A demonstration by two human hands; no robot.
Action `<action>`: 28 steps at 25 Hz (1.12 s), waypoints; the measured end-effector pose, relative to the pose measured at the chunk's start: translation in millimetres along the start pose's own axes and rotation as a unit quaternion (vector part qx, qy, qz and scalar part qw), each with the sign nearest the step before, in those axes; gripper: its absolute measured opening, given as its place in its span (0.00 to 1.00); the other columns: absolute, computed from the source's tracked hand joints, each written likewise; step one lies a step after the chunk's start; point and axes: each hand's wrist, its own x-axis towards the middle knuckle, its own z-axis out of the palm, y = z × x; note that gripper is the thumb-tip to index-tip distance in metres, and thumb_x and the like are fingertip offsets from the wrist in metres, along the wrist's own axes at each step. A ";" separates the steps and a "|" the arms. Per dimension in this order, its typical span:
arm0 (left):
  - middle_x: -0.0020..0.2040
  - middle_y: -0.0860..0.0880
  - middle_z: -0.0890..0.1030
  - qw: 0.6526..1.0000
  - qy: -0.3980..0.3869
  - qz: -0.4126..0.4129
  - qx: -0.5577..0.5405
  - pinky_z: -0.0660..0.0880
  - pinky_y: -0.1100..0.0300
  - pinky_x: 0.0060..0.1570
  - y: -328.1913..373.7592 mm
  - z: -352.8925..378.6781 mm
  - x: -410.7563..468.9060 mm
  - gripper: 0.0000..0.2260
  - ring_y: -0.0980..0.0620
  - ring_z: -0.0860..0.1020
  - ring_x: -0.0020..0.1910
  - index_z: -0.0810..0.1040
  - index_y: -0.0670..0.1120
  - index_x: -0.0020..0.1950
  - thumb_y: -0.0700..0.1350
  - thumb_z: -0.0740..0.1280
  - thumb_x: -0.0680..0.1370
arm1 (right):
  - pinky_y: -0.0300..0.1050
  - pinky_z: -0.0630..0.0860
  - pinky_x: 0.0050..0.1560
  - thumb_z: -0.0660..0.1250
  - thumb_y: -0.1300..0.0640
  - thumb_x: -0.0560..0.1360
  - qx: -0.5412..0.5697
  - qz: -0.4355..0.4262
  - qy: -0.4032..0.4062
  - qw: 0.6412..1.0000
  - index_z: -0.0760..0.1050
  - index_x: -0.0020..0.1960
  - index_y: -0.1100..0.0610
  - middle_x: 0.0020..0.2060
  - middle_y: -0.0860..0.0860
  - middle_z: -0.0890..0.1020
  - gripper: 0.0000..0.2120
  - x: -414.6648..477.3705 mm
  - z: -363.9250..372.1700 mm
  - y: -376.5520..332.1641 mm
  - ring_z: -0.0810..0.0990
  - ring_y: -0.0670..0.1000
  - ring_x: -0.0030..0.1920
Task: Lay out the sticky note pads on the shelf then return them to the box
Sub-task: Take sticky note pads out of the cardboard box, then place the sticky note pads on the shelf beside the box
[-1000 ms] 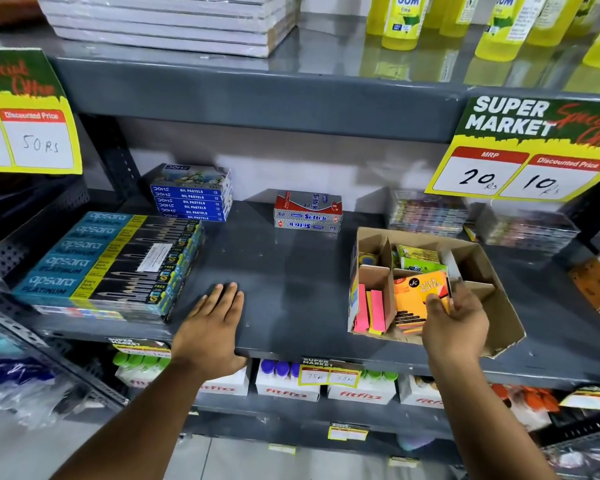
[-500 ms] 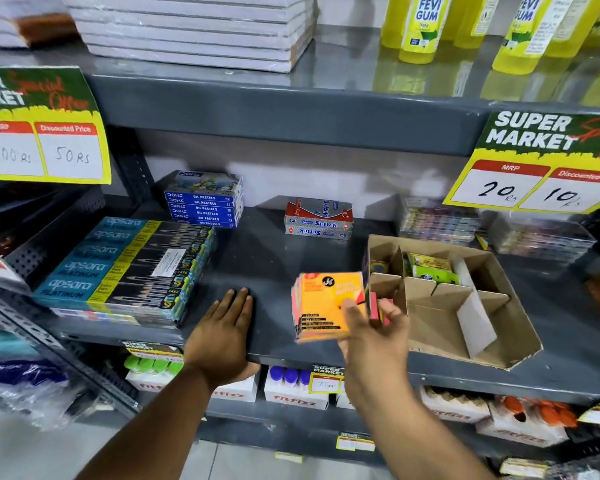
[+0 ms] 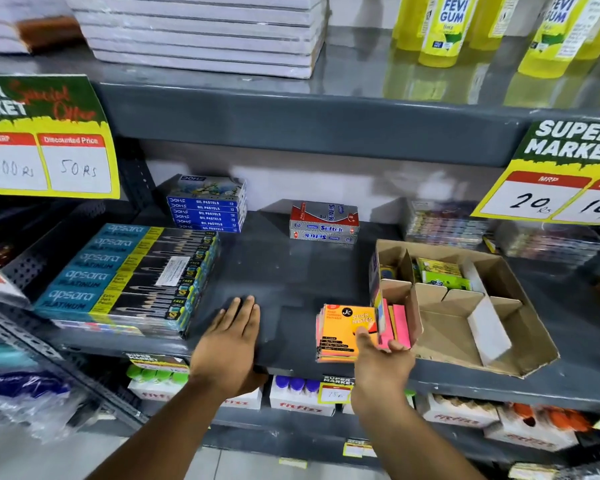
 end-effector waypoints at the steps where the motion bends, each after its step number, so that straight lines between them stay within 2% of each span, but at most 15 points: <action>1: 0.72 0.40 0.69 1.000 0.005 0.000 -0.002 0.66 0.46 0.65 0.4 0.0 0.1 0.48 0.41 0.68 0.69 0.67 0.39 0.71 0.65 0.72 0.59 | 0.49 0.71 0.55 0.71 0.68 0.74 -0.005 -0.008 0.000 1.000 0.65 0.55 0.57 0.57 0.57 0.78 0.17 -0.1 0.7 -0.4 0.77 0.58 0.55; 8: 0.71 0.39 0.70 0.999 0.032 -0.004 -0.022 0.68 0.44 0.64 2.7 0.9 -0.8 0.47 0.39 0.69 0.69 0.68 0.38 0.70 0.66 0.66 0.58 | 0.49 0.70 0.53 0.70 0.63 0.77 0.014 -0.017 -0.030 0.999 0.68 0.60 0.58 0.57 0.56 0.78 0.16 -20.8 -10.4 -9.9 0.77 0.54 0.53; 9: 0.72 0.39 0.68 0.999 0.031 -0.007 -0.026 0.66 0.45 0.65 2.9 -0.1 -0.7 0.47 0.39 0.67 0.70 0.67 0.38 0.71 0.66 0.64 0.59 | 0.51 0.71 0.54 0.69 0.63 0.77 0.002 -0.055 -0.044 0.998 0.67 0.59 0.56 0.56 0.55 0.77 0.15 -27.2 -17.5 -12.9 0.76 0.53 0.54; 11: 0.74 0.40 0.64 0.999 0.029 -0.006 -0.036 0.60 0.46 0.69 3.4 -3.4 -1.4 0.47 0.40 0.62 0.73 0.63 0.39 0.73 0.65 0.61 0.61 | 0.51 0.74 0.57 0.70 0.64 0.76 -0.023 -0.220 -0.115 0.968 0.69 0.55 0.50 0.52 0.55 0.77 0.14 -38.6 -30.2 -24.8 0.78 0.50 0.52; 12: 0.76 0.40 0.60 0.999 0.032 -0.002 -0.038 0.57 0.47 0.71 3.4 -4.8 -1.3 0.47 0.41 0.59 0.74 0.60 0.40 0.74 0.65 0.60 0.61 | 0.47 0.75 0.56 0.71 0.63 0.76 -0.073 -0.320 -0.175 0.928 0.70 0.54 0.49 0.51 0.55 0.78 0.14 -36.5 -33.9 -32.5 0.79 0.49 0.51; 13: 0.77 0.41 0.56 0.999 0.032 0.002 -0.038 0.53 0.48 0.72 3.8 -5.8 -1.8 0.47 0.42 0.54 0.76 0.56 0.40 0.76 0.65 0.60 0.63 | 0.41 0.74 0.56 0.72 0.60 0.75 -0.179 -0.405 -0.236 0.865 0.71 0.56 0.48 0.52 0.55 0.78 0.14 -31.5 -34.7 -43.1 0.78 0.47 0.52; 14: 0.78 0.43 0.51 0.999 0.028 0.003 -0.037 0.49 0.50 0.73 4.4 -7.1 -2.5 0.48 0.43 0.50 0.77 0.50 0.41 0.77 0.65 0.61 0.64 | 0.36 0.70 0.59 0.72 0.55 0.75 -0.324 -0.459 -0.291 0.774 0.72 0.60 0.48 0.56 0.53 0.78 0.17 -24.8 -31.2 -54.5 0.76 0.45 0.56; 16: 0.78 0.45 0.42 0.999 0.012 -0.002 -0.037 0.43 0.53 0.73 4.5 -8.0 -3.2 0.51 0.46 0.43 0.77 0.41 0.42 0.77 0.65 0.64 0.66 | 0.38 0.59 0.70 0.72 0.47 0.73 -0.585 -0.481 -0.343 0.556 0.66 0.73 0.51 0.69 0.51 0.71 0.32 -6.7 -14.4 -71.8 0.67 0.47 0.69; 17: 0.78 0.45 0.39 0.999 0.004 -0.006 -0.040 0.41 0.54 0.73 4.4 -8.5 -3.4 0.52 0.47 0.41 0.76 0.39 0.42 0.76 0.65 0.65 0.66 | 0.44 0.55 0.74 0.72 0.45 0.72 -0.662 -0.469 -0.343 0.473 0.61 0.76 0.52 0.73 0.51 0.68 0.38 0.1 -5.5 -76.5 0.63 0.51 0.74; 18: 0.78 0.45 0.38 0.999 -0.002 -0.008 -0.047 0.40 0.55 0.73 3.3 -9.6 -3.7 0.52 0.48 0.40 0.76 0.38 0.42 0.76 0.64 0.66 0.66 | 0.49 0.55 0.75 0.72 0.44 0.71 -0.712 -0.456 -0.340 0.412 0.58 0.78 0.54 0.75 0.53 0.67 0.42 3.5 2.4 -79.3 0.62 0.54 0.75; 19: 0.78 0.45 0.38 0.998 -0.006 -0.006 -0.054 0.40 0.55 0.73 1.4 -10.5 -3.9 0.52 0.48 0.39 0.76 0.37 0.42 0.76 0.63 0.66 0.66 | 0.52 0.61 0.74 0.74 0.44 0.70 -0.741 -0.437 -0.340 0.379 0.58 0.77 0.56 0.73 0.55 0.69 0.43 6.3 8.4 -80.0 0.66 0.57 0.73; 21: 0.77 0.46 0.38 0.998 -0.015 0.008 -0.059 0.42 0.55 0.74 -3.5 -12.2 -4.7 0.51 0.48 0.40 0.76 0.38 0.42 0.76 0.61 0.66 0.67 | 0.54 0.74 0.63 0.77 0.46 0.66 -0.754 -0.397 -0.355 0.385 0.65 0.70 0.57 0.64 0.56 0.78 0.39 11.4 15.4 -80.7 0.76 0.59 0.63; 23: 0.77 0.47 0.36 0.998 -0.009 0.021 -0.059 0.41 0.56 0.74 -8.0 -12.5 -6.4 0.49 0.48 0.41 0.76 0.39 0.42 0.76 0.58 0.65 0.68 | 0.53 0.78 0.55 0.79 0.47 0.65 -0.750 -0.380 -0.363 0.402 0.68 0.65 0.57 0.56 0.55 0.81 0.35 12.5 16.9 -81.0 0.80 0.59 0.56; 25: 0.77 0.45 0.37 0.998 0.007 0.023 -0.059 0.41 0.56 0.74 -8.1 -11.4 -7.1 0.47 0.47 0.41 0.76 0.39 0.41 0.76 0.57 0.64 0.69 | 0.54 0.78 0.56 0.79 0.48 0.65 -0.746 -0.371 -0.367 0.413 0.66 0.68 0.56 0.56 0.55 0.80 0.37 10.3 17.4 -85.4 0.79 0.58 0.57; 28: 0.78 0.43 0.40 0.998 0.009 0.006 -0.059 0.41 0.53 0.74 -5.9 -7.7 -7.5 0.47 0.46 0.41 0.76 0.39 0.40 0.76 0.58 0.63 0.69 | 0.53 0.75 0.59 0.78 0.46 0.67 -0.727 -0.385 -0.363 0.438 0.62 0.74 0.54 0.65 0.55 0.76 0.42 0.3 24.4 -94.2 0.76 0.58 0.62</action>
